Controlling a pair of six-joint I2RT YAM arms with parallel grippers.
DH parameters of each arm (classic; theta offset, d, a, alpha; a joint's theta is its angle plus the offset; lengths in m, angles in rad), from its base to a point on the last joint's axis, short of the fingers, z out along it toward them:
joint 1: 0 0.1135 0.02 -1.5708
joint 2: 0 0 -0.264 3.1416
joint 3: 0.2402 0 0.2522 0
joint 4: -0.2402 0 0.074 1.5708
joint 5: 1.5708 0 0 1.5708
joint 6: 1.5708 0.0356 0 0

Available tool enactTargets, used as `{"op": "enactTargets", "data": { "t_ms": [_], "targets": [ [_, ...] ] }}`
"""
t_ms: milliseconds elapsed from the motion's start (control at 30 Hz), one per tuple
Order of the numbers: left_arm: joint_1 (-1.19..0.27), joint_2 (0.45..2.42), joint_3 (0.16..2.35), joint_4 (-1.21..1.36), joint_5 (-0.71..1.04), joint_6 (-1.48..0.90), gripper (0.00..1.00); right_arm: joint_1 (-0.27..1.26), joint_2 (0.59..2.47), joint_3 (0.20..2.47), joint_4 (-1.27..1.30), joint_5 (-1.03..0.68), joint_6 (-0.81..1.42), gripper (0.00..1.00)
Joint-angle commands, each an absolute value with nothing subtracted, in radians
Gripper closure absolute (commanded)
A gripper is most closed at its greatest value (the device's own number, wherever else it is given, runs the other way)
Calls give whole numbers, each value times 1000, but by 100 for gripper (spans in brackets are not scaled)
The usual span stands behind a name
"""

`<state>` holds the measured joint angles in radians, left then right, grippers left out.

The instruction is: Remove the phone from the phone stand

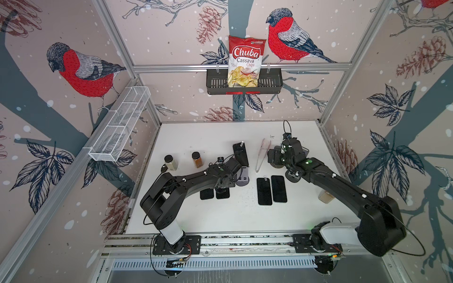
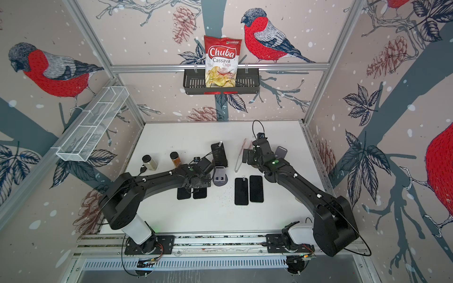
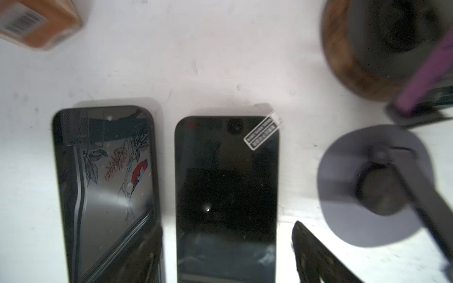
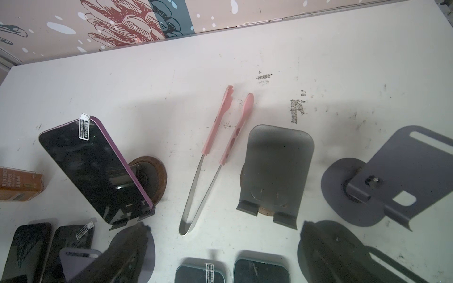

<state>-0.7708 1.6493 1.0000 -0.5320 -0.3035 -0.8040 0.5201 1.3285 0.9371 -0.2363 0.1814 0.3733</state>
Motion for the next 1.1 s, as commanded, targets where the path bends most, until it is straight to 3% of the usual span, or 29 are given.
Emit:
{"op": "enactTargets", "data": {
  "t_ms": [0, 267, 467, 1067],
  "targets": [
    [-785, 1606, 1033, -521, -337, -795, 15, 517, 1324, 937, -210, 206, 393, 1],
    [-812, 1520, 1075, -502, -343, -786, 11, 511, 1323, 934, -213, 209, 398, 1],
    [-836, 1507, 1086, -397, -248, -729, 7, 509, 1324, 935, -210, 207, 403, 1],
    [-871, 1723, 1245, -440, -228, -738, 4, 496, 1290, 917, -210, 192, 397, 1]
  ]
}}
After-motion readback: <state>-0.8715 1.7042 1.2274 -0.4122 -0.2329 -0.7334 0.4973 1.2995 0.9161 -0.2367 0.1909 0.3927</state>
